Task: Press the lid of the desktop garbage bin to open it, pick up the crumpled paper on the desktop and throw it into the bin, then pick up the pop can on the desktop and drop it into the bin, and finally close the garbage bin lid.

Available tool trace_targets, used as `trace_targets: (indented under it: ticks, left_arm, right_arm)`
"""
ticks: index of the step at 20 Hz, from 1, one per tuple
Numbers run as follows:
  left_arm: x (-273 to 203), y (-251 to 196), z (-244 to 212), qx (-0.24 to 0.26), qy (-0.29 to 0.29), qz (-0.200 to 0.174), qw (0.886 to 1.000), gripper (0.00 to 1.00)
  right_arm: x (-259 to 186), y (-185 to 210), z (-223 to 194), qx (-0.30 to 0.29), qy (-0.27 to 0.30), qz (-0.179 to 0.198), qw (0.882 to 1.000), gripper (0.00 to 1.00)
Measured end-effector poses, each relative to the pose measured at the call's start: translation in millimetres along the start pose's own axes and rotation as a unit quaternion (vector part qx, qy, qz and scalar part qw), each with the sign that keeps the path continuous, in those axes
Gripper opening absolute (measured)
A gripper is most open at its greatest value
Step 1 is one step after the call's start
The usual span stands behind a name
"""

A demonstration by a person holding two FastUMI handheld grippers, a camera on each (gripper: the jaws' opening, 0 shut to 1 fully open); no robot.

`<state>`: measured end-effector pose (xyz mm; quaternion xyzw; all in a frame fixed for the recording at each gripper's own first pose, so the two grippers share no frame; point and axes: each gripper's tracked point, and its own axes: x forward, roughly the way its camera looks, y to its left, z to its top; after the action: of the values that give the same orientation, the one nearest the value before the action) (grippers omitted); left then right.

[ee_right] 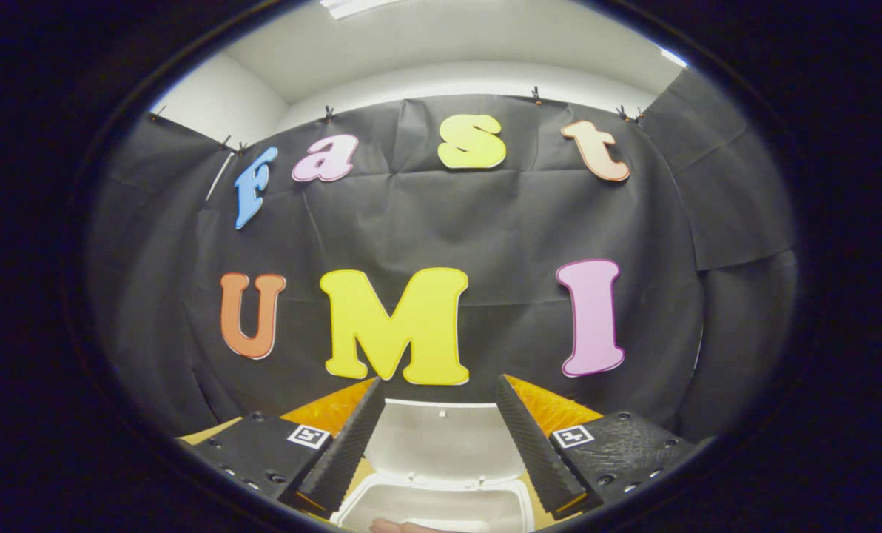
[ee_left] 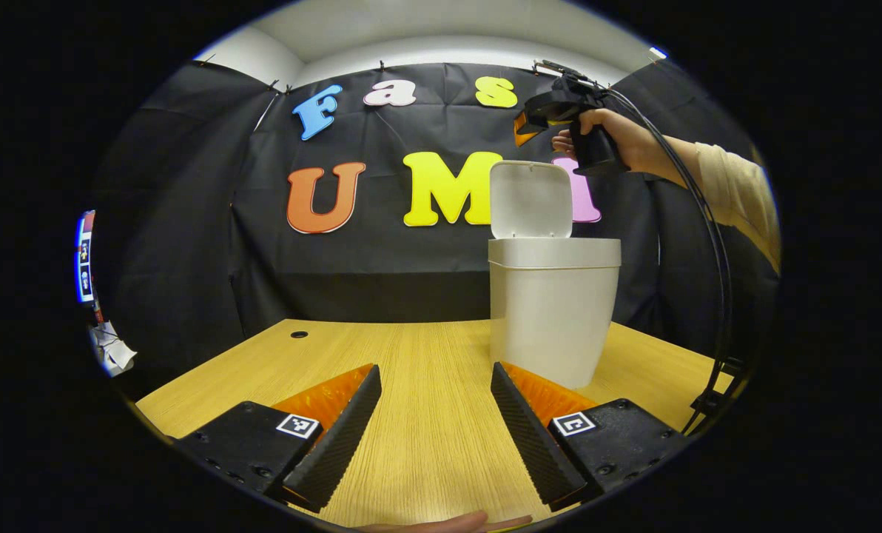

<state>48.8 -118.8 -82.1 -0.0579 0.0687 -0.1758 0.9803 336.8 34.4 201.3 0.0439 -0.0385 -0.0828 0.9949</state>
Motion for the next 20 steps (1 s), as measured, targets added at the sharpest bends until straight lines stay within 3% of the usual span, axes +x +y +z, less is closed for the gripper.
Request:
trace_targets:
  ticks: [3, 6, 12, 16, 20]
  left_arm:
    - [-2, 3, 4, 0.019, -0.005, 0.006, 1.0, 0.98]
    - [-2, 5, 3, 0.006, -0.009, 0.006, 1.0, 0.99]
    - [4, 1, -10, -0.011, 0.014, 0.002, 1.0, 0.99]
    - [5, -10, -11, -0.027, 0.023, -0.002, 0.999, 0.99]
    - [5, -24, -1, -0.009, 0.012, -0.006, 1.0, 0.98]
  right_arm:
    - [22, -9, 0, 0.007, 0.0, -0.029, 1.0, 0.93]
    - [37, -12, -10, -0.011, 0.014, -0.045, 0.999, 0.93]
    - [22, -19, -24, 0.009, 0.061, -0.058, 0.996, 0.94]
    - [4, -12, -34, -0.003, 0.089, -0.041, 0.995, 0.98]
    - [-17, -4, -51, -0.008, 0.12, -0.007, 0.993, 0.95]
